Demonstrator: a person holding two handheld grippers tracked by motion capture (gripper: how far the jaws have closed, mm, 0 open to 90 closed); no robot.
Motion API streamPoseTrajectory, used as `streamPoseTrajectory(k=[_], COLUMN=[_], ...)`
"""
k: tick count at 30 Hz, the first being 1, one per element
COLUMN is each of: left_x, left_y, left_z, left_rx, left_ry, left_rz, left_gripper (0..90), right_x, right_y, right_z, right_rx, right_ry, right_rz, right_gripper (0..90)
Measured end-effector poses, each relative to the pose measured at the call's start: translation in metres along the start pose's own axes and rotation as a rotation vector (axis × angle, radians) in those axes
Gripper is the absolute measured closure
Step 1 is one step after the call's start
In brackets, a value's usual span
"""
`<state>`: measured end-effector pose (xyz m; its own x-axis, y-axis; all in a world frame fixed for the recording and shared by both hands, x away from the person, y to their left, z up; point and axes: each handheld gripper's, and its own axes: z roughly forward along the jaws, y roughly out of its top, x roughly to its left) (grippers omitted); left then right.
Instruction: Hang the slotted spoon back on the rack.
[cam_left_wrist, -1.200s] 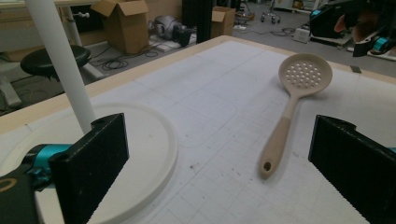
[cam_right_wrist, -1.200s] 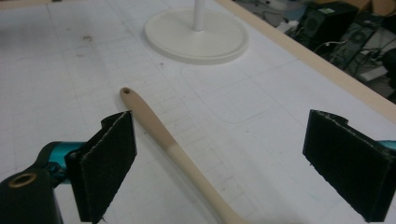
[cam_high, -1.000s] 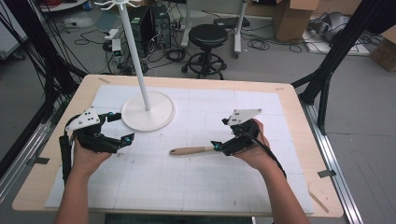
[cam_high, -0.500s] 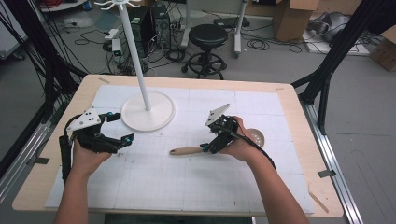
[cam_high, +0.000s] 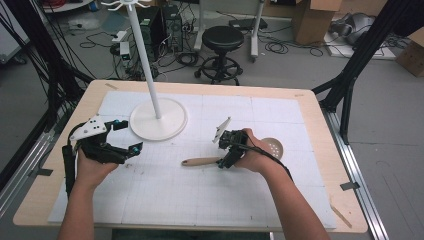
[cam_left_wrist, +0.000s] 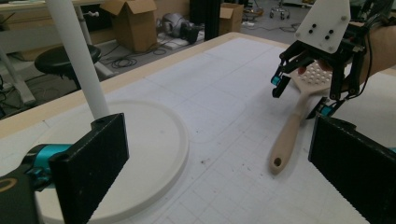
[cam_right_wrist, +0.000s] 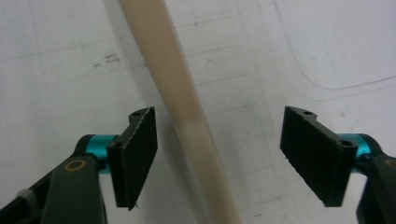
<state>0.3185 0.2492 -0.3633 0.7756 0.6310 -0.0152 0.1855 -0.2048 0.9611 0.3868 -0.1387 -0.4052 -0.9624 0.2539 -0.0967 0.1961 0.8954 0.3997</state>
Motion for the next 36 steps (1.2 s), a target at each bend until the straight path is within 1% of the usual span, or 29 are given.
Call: streamPoseTrajectory(k=[3, 4, 10, 13, 16, 18, 21, 23, 26, 28, 29, 30, 36], left_x=[0.000, 0.000, 0.000, 0.000, 0.000, 0.000, 0.000, 0.000, 0.000, 0.000, 0.000, 0.000, 0.000], left_y=[0.000, 0.000, 0.000, 0.000, 0.000, 0.000, 0.000, 0.000, 0.000, 0.000, 0.000, 0.000, 0.000], left_z=[0.000, 0.001, 0.001, 0.000, 0.000, 0.000, 0.001, 0.001, 0.001, 0.001, 0.001, 0.001, 0.001], left_rx=[0.001, 0.003, 0.001, -0.005, -0.003, -0.002, -0.001, -0.002, -0.001, 0.001, 0.001, 0.002, 0.005], left_ry=[0.000, 0.001, 0.000, -0.001, 0.000, -0.003, 0.000, 0.000, 0.000, 0.000, 0.000, 0.000, -0.003], left_rz=[0.001, 0.004, 0.005, 0.001, 0.002, 0.002, 0.002, 0.001, 0.001, 0.001, 0.001, 0.002, 0.004], left_gripper=[5.5, 5.5, 5.5, 5.5, 5.5, 5.5, 5.5, 5.5, 5.5, 5.5, 5.5, 5.5, 5.5], right_x=[0.000, 0.001, -0.001, -0.001, -0.001, -0.002, -0.004, -0.004, -0.005, -0.006, -0.007, -0.007, -0.006], right_y=[0.000, 0.001, 0.005, 0.008, 0.009, 0.010, 0.011, 0.012, 0.011, 0.010, 0.010, 0.010, 0.011], right_z=[0.003, 0.004, 0.007, 0.008, 0.011, 0.012, 0.012, 0.012, 0.012, 0.011, 0.012, 0.011, 0.011], right_rx=[0.027, 0.032, 0.062, 0.071, 0.079, 0.091, 0.095, 0.106, 0.101, 0.095, 0.087, 0.095, 0.100], right_ry=[0.015, 0.013, 0.041, 0.061, 0.071, 0.084, 0.099, 0.113, 0.129, 0.126, 0.131, 0.134, 0.127], right_rz=[-0.013, -0.018, -0.020, -0.019, -0.025, -0.016, -0.022, -0.014, -0.013, -0.010, -0.020, -0.005, -0.010], right_gripper=[34.6, 35.6, 44.6, 48.7, 51.5, 53.0, 55.1, 57.7, 62.0, 67.1, 67.2, 67.2, 68.7])
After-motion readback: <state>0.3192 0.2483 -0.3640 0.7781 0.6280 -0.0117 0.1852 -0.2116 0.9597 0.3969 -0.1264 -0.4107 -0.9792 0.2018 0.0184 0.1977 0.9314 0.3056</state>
